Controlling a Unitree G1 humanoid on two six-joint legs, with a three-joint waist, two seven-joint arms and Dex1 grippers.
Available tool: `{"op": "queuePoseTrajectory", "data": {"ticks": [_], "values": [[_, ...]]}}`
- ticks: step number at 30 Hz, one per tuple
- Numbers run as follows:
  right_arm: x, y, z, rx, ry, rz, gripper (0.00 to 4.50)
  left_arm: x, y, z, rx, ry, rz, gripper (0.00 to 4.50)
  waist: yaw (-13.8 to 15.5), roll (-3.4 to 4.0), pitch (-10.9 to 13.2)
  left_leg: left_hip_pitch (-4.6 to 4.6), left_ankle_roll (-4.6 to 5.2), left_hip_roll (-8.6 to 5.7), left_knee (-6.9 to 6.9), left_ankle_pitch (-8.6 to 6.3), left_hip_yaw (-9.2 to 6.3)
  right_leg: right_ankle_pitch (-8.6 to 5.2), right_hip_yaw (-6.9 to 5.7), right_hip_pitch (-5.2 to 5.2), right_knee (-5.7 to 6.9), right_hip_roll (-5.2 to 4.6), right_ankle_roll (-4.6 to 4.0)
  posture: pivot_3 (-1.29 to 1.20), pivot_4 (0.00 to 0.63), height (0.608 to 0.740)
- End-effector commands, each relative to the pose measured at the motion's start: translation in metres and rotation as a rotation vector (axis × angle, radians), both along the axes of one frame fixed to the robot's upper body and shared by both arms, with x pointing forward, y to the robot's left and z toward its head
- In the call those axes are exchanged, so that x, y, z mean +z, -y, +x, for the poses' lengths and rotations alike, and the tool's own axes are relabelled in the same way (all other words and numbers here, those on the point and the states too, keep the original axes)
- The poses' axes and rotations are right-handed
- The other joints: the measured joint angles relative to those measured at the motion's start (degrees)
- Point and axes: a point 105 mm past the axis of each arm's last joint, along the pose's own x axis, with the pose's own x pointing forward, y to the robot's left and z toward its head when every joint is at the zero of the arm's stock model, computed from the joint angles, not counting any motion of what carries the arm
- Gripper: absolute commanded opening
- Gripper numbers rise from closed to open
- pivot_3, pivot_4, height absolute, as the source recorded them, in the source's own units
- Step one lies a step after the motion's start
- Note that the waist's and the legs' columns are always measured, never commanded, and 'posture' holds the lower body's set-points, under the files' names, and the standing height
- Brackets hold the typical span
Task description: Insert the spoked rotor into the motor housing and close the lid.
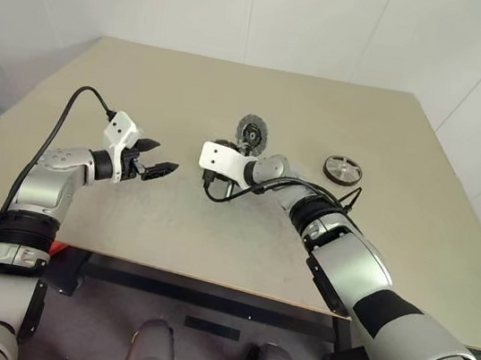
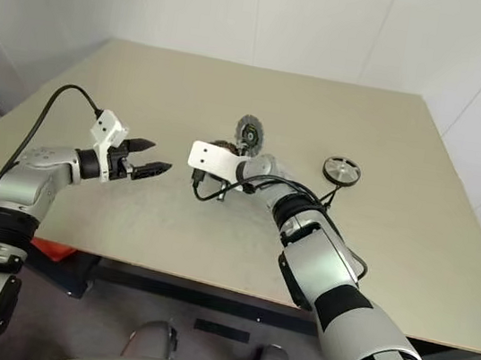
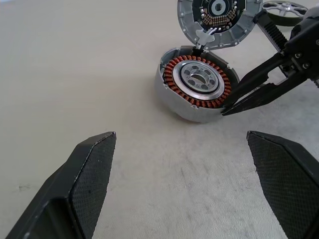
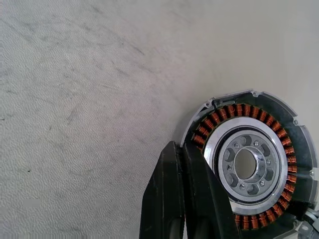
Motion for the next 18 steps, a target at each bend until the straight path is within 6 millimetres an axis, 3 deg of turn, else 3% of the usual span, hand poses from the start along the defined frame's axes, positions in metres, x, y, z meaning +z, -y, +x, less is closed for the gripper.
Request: {"op": "queuePoseTrajectory", "data": {"ticks": [1,9,18], "values": [[-0.013,0.024,0.002,-0.056,-0.061,-0.035,0.02,0.015,0.001,0.003,-0.006,0.049,-0.005,4.45,0.20,0.00,0.00,-0.01,0.01,0.00,0.00,0.00,0.01,-0.01,0.00,0.00,-0.02,0.00,-0.01,0.00,0.000,0.740],[0.007,0.031,0.005,-0.051,-0.023,-0.001,0.02,0.013,0.004,0.003,-0.010,0.046,-0.010,4.45,0.48,-0.01,0.00,-0.01,0.01,0.01,0.00,-0.01,0.01,-0.04,-0.01,0.02,-0.01,-0.01,0.02,0.00,0.000,0.740],[0.049,0.068,0.005,-0.092,0.095,0.029,0.02,0.006,0.009,0.000,-0.012,0.030,-0.025,4.45,0.55,-0.12,0.08,-0.15,0.01,0.00,0.00,0.00,0.01,-0.11,-0.02,0.00,-0.16,0.00,0.12,0.00,0.000,0.740]]}}
